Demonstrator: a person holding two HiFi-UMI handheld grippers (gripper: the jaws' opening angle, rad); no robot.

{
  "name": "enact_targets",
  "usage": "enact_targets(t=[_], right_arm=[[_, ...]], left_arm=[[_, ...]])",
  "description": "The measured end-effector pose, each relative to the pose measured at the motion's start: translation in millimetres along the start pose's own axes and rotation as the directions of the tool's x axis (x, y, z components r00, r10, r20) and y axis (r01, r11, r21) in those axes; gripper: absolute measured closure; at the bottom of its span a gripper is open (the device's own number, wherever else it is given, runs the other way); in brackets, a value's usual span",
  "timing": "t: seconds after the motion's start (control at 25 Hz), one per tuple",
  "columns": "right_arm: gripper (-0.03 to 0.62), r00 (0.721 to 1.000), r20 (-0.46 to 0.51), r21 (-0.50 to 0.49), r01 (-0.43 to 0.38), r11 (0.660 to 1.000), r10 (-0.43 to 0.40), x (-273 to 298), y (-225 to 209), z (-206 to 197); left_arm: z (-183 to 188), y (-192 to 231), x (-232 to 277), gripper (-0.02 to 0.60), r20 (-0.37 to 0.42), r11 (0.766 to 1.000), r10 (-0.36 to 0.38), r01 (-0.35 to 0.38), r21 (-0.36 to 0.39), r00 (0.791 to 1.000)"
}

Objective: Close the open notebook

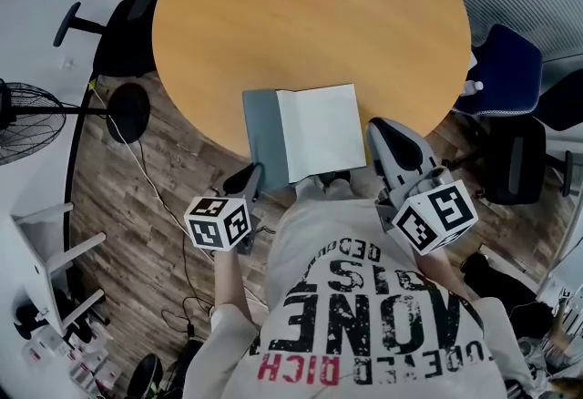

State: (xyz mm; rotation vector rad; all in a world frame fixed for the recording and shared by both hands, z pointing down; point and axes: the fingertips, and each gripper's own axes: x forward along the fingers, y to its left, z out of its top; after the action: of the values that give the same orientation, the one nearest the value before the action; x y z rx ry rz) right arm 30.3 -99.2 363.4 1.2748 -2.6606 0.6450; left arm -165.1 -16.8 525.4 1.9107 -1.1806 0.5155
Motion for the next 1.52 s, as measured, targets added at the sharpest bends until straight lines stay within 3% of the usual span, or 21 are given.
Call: enact_targets(t=[0.96, 1.52], right_arm=[[0.574, 0.999, 0.014, -0.017, -0.037, 0.999, 0.037, -37.1, -27.5, -0.8], [0.574, 0.999, 0.03, -0.008, -0.028, 1.0, 0.028, -57.1, -46.1, 3.7]], left_arm=[[13.7, -52.4, 6.1, 0.563, 0.109, 1.0, 0.011, -0.014, 0.026, 0.994], [21.5, -81.9, 13.8, 0.563, 0.13, 0.998, 0.001, -0.009, 0.055, 0.991]])
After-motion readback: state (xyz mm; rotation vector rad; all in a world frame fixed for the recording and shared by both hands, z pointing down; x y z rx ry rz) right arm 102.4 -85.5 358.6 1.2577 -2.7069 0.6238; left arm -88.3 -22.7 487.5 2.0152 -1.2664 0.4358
